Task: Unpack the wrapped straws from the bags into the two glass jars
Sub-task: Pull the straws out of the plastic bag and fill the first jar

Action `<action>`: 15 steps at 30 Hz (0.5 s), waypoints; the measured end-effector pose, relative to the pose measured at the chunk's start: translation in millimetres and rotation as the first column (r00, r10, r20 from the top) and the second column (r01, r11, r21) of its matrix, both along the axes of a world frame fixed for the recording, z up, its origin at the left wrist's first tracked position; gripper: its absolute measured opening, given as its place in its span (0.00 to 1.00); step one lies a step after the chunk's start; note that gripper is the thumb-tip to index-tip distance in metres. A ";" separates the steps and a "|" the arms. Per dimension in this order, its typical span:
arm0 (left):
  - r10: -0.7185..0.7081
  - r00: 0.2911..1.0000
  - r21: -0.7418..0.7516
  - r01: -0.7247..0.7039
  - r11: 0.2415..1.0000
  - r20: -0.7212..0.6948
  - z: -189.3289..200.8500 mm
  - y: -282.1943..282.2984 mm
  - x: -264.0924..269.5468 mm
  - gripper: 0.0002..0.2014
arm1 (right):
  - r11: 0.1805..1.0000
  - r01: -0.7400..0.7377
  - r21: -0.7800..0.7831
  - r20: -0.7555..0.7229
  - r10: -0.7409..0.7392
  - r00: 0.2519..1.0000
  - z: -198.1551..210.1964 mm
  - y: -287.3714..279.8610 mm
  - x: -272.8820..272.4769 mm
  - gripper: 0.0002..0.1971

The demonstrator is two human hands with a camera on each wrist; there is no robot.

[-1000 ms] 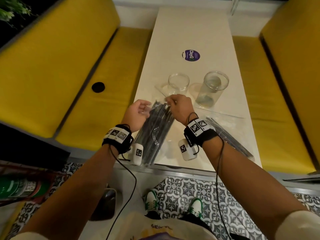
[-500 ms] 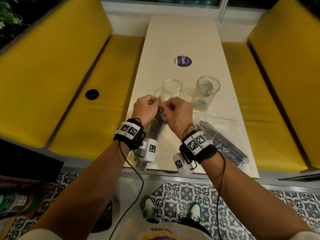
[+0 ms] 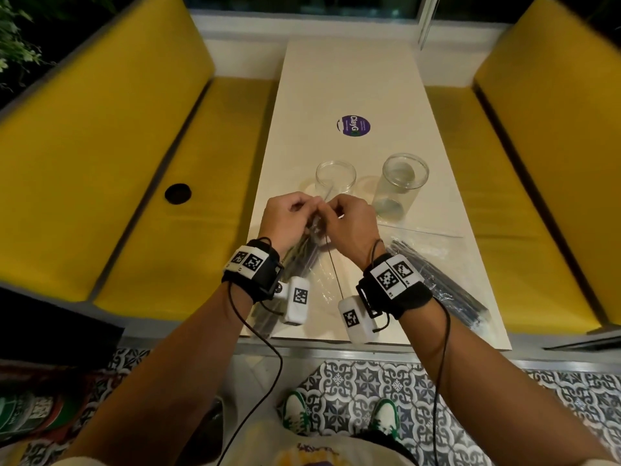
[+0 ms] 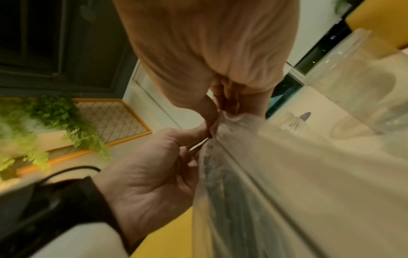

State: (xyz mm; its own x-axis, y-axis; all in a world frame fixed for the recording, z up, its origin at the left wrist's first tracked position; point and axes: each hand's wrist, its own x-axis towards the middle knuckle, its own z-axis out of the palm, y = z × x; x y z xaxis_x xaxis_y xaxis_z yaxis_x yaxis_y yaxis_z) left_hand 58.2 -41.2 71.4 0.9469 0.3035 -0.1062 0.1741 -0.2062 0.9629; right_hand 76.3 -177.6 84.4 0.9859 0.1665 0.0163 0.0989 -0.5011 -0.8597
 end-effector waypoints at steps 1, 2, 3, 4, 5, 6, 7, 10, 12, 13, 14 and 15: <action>-0.005 1.000 0.002 0.005 1.000 0.012 0.2 -1.0 -0.4 0.11 | 1.000 0.019 -0.001 -0.020 -0.019 1.000 0.2 -0.3 1.4 0.17; -0.006 1.000 0.005 0.006 1.000 0.026 0.4 -1.9 -0.6 0.10 | 0.999 0.037 0.026 -0.053 -0.035 0.998 -1.7 0.3 2.5 0.18; -0.004 0.999 0.010 0.004 1.000 0.037 1.8 -3.0 -0.9 0.09 | 0.996 0.061 0.073 -0.093 -0.054 0.994 -3.7 1.9 3.3 0.20; 0.002 0.999 0.018 -0.003 1.000 0.045 2.5 -4.0 -1.1 0.08 | 0.990 0.088 0.110 -0.129 -0.074 0.989 -7.6 3.2 4.9 0.21; 0.013 0.999 0.021 -0.014 1.000 0.050 3.6 -5.1 -1.9 0.08 | 0.986 0.099 0.131 -0.156 -0.078 0.985 -12.0 3.7 6.3 0.22; 0.024 0.998 0.014 -0.025 1.000 0.057 4.4 -5.8 -2.8 0.08 | 0.984 0.103 0.144 -0.166 -0.079 0.983 -15.7 4.4 8.1 0.22; 0.029 0.998 0.002 -0.029 1.000 0.063 4.4 -6.0 -3.2 0.08 | 0.984 0.107 0.139 -0.172 -0.082 0.982 -17.7 5.0 9.3 0.22; 0.016 0.997 0.007 -0.017 1.000 0.073 1.7 -2.6 -3.1 0.09 | 0.987 0.089 0.131 -0.162 -0.067 0.984 -14.4 6.4 8.6 0.17; 0.014 0.998 -0.008 -0.013 1.000 0.068 -0.4 -0.4 -3.3 0.08 | 0.988 0.088 0.128 -0.165 -0.066 0.984 -10.8 5.1 7.3 0.14; 0.017 0.998 -0.026 -0.015 1.000 0.062 -0.6 -0.6 -3.6 0.07 | 0.989 0.086 0.124 -0.163 -0.065 0.984 -7.6 3.8 6.4 0.13; 0.021 0.998 -0.049 -0.018 0.999 0.055 -0.4 -1.3 -4.3 0.05 | 0.990 0.079 0.120 -0.158 -0.060 0.986 -4.6 2.4 6.2 0.11; 0.030 0.999 -0.076 -0.026 0.997 0.044 0.3 -2.3 -5.4 0.04 | 0.991 0.074 0.115 -0.157 -0.055 0.986 -1.2 1.3 6.1 0.10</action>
